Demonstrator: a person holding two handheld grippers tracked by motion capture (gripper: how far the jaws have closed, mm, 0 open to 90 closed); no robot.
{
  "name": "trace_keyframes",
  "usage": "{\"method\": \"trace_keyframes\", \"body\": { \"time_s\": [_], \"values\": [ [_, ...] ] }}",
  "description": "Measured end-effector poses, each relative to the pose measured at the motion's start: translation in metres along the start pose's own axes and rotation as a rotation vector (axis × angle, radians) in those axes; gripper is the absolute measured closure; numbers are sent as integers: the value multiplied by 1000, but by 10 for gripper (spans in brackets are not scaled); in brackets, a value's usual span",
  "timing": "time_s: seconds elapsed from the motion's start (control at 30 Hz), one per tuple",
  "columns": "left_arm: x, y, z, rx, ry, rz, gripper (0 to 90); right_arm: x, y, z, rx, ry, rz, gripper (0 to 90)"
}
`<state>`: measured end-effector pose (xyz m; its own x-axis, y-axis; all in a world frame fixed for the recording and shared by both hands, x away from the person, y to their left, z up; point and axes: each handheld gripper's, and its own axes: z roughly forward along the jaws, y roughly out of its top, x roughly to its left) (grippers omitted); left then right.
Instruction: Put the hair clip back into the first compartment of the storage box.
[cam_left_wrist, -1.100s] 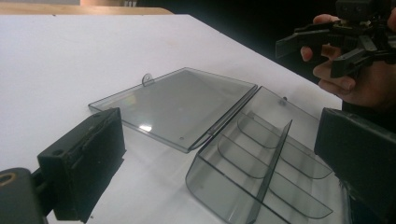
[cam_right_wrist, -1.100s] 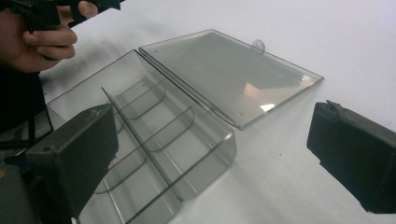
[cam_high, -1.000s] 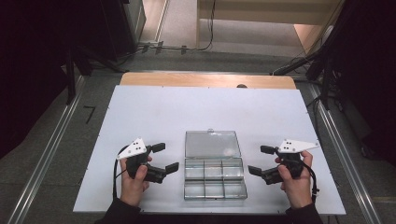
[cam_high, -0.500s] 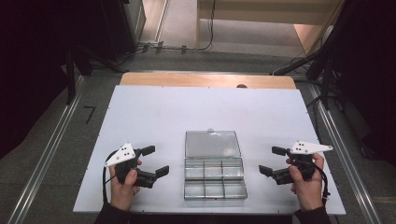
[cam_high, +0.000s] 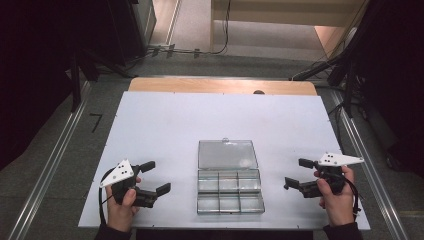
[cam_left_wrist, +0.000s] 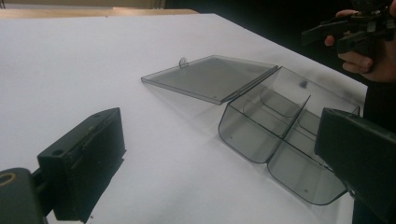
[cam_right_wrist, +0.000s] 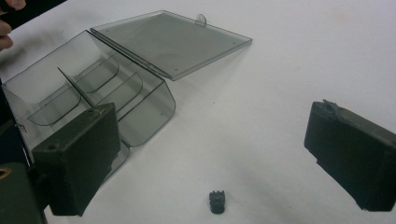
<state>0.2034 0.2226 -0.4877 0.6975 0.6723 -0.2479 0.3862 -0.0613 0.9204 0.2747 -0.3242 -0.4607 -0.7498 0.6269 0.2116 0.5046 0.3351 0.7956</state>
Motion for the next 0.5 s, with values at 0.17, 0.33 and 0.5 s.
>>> {"method": "trace_keyframes", "body": {
  "time_s": [0.17, 0.33, 0.5],
  "values": [
    [4, -4, -6, 1, 13, -11, 16, -5, -3, -1, 20, 25, 4, 40],
    [8, -7, -10, 3, 28, -19, 16, -7, -8, 0, 51, 17, 1, 59],
    [9, -9, -13, 11, 39, -8, 17, -9, -15, 0, 52, 1, 37, 148]
  ]
}}
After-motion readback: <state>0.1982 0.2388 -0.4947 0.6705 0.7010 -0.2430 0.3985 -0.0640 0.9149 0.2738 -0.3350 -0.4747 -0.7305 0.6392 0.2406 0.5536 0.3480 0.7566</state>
